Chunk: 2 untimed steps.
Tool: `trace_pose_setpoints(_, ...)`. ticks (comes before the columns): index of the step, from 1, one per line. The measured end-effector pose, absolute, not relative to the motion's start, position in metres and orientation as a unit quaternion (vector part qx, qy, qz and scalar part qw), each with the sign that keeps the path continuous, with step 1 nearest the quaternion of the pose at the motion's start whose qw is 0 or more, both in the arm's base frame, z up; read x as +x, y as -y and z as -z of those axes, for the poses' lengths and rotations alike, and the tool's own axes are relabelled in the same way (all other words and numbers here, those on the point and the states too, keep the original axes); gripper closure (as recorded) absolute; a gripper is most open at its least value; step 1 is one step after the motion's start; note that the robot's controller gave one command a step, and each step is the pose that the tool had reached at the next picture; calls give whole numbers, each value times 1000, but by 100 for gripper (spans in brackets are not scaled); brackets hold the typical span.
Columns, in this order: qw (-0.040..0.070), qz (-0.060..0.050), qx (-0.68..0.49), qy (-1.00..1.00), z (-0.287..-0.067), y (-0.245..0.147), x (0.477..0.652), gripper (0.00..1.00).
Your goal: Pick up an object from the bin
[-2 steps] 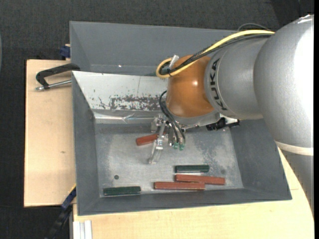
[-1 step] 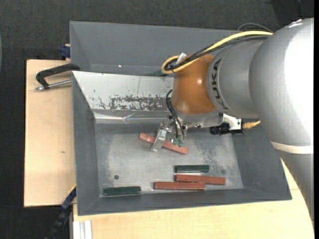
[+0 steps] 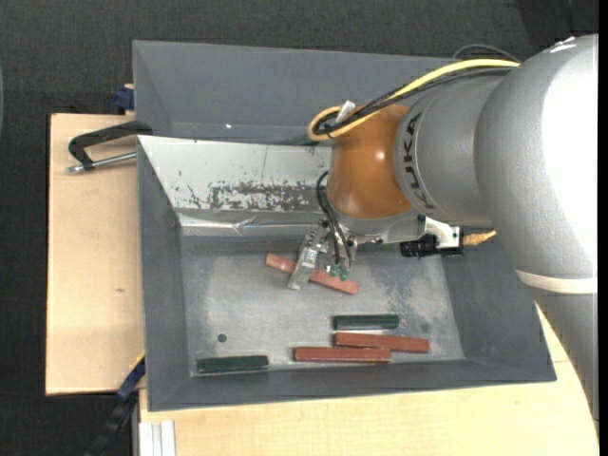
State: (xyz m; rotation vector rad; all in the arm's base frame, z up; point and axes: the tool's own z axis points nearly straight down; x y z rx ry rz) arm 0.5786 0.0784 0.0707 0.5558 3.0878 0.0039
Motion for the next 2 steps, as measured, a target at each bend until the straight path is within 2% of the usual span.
trace_pose_setpoints(1, 2, -1, 170, -985, -192, -74, 584, 100)
trace_pose_setpoints(2, 2, -1, 170, -985, -191, -74, 584, 100)
